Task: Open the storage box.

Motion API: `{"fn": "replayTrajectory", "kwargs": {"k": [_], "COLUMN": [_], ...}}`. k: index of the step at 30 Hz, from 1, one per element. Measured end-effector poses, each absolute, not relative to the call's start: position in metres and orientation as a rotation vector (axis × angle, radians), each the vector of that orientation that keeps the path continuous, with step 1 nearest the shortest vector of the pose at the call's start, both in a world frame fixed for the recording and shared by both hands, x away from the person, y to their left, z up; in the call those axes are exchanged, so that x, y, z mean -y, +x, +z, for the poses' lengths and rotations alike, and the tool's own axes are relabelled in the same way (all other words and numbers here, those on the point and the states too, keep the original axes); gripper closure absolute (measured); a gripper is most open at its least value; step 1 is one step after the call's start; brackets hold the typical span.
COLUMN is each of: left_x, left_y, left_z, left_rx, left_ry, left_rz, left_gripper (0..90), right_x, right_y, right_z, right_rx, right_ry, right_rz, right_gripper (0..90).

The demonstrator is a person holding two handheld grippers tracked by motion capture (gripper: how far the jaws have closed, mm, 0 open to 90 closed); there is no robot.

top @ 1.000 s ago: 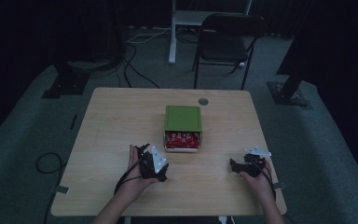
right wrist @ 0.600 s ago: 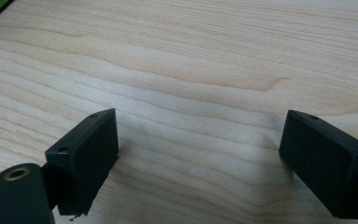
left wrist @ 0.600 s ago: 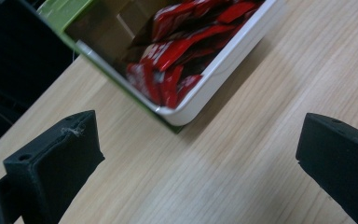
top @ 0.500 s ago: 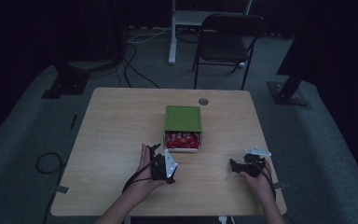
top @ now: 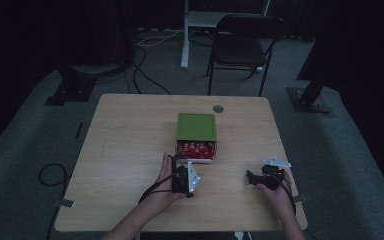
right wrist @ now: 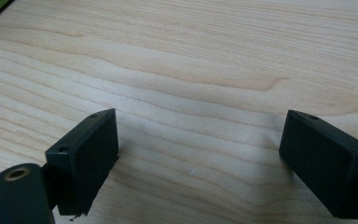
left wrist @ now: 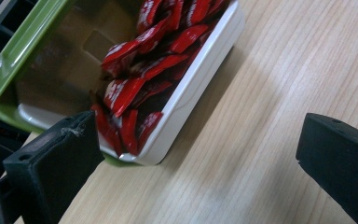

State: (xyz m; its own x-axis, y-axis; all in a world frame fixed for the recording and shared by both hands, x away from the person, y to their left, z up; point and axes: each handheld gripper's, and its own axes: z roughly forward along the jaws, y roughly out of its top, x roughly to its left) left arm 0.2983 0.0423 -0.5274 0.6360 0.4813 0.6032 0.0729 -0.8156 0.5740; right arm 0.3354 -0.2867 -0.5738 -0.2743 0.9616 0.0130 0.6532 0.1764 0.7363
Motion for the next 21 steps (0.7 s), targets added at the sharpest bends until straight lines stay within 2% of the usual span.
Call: {"fn": "replayTrajectory", "kwargs": {"k": [12,21], "left_x": [-0.031,-0.025], "left_y": [0.3,0.305], "left_z": [-0.536,-0.547], "left_rx": [-0.303,-0.242], "left_ry": [2.43,2.495], "left_rz": [1.1,1.134], "left_gripper": [1.8,7.4], "right_x": [0.287,0.287], "right_y": [0.335,0.335], "right_z": [-0.574,-0.574], "right_rx": [-1.998,-2.001], "right_ry": [1.517,1.511], "right_rz": [0.89,0.888], "right_gripper": [11.2,11.2]}}
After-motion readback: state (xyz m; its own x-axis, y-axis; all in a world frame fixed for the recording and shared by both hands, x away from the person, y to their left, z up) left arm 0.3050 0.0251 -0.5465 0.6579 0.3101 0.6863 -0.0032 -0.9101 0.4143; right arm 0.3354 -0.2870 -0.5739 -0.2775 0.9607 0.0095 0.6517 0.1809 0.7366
